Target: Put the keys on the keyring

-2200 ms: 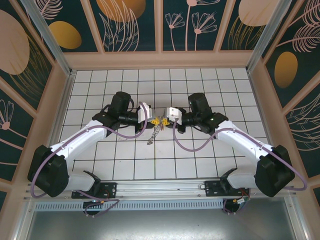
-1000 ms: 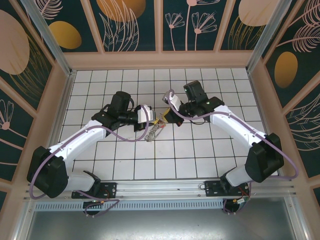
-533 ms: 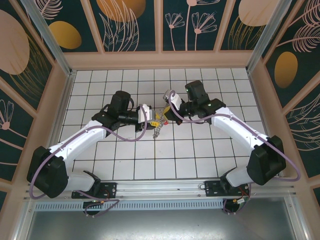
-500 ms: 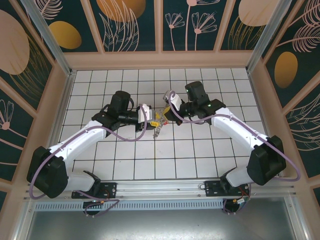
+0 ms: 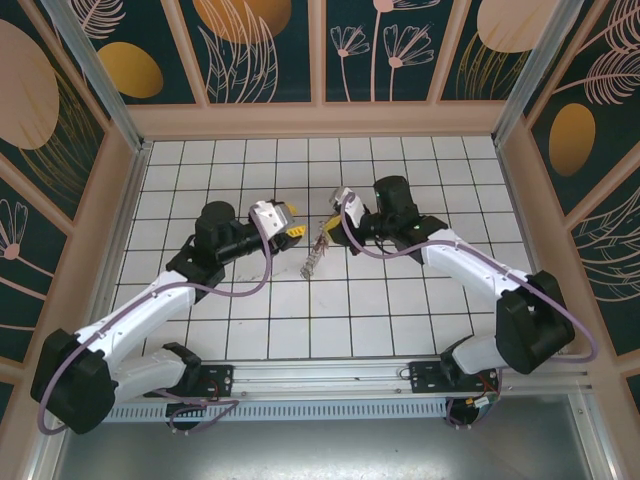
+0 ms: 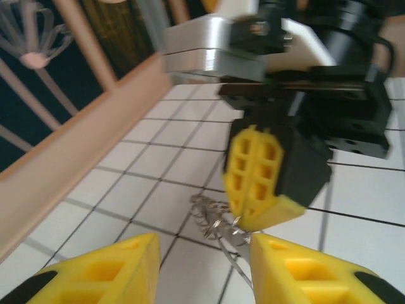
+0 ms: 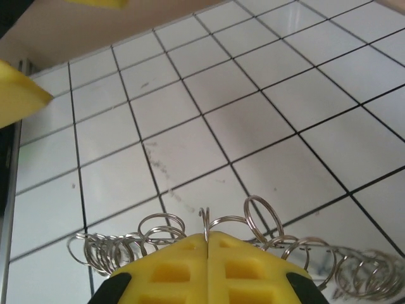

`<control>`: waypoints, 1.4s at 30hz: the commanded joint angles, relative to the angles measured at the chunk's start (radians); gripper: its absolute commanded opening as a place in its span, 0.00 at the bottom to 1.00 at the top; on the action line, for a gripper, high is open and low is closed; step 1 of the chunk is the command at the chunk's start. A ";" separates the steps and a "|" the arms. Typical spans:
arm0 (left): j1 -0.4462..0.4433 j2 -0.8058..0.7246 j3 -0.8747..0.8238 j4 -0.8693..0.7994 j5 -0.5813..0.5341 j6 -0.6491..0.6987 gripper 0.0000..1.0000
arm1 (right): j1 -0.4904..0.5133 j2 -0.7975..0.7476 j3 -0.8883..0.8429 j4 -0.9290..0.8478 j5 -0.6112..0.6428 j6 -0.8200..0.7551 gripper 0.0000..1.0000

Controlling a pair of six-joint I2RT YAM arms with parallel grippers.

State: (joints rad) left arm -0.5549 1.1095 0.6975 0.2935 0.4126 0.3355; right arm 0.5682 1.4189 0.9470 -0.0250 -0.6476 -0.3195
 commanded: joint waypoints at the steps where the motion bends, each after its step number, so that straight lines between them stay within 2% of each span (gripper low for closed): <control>1: 0.002 -0.037 -0.030 0.104 -0.241 -0.088 0.45 | 0.004 0.038 -0.026 0.227 -0.017 0.100 0.00; 3: 0.001 -0.046 -0.039 0.105 -0.278 -0.096 0.46 | 0.007 0.061 -0.046 0.288 -0.018 0.109 0.00; 6: 0.001 -0.042 -0.043 0.104 -0.267 -0.093 0.47 | 0.007 0.107 -0.090 0.344 -0.007 0.096 0.00; 14: 0.002 0.001 -0.039 0.095 -0.233 -0.087 0.47 | 0.006 0.154 -0.199 0.320 0.056 0.065 0.00; 26: 0.002 0.062 -0.025 0.099 -0.186 -0.093 0.47 | -0.005 0.003 -0.345 0.262 0.101 0.064 0.02; 30: 0.002 0.073 -0.018 0.091 -0.172 -0.100 0.46 | -0.010 -0.044 -0.370 0.234 0.103 0.124 0.03; 35: 0.002 0.075 -0.024 0.094 -0.157 -0.124 0.46 | -0.008 -0.072 -0.344 0.088 0.139 0.203 0.07; 39: 0.001 0.069 -0.039 0.107 -0.156 -0.149 0.46 | 0.016 -0.169 -0.429 0.162 0.142 0.223 0.07; 42: 0.003 0.067 -0.048 0.121 -0.153 -0.158 0.46 | 0.015 -0.211 -0.448 0.177 0.149 0.241 0.10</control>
State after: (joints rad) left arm -0.5545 1.1793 0.6613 0.3660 0.2390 0.2108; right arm 0.5758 1.2575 0.5117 0.1276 -0.5117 -0.1196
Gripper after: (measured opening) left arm 0.462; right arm 0.090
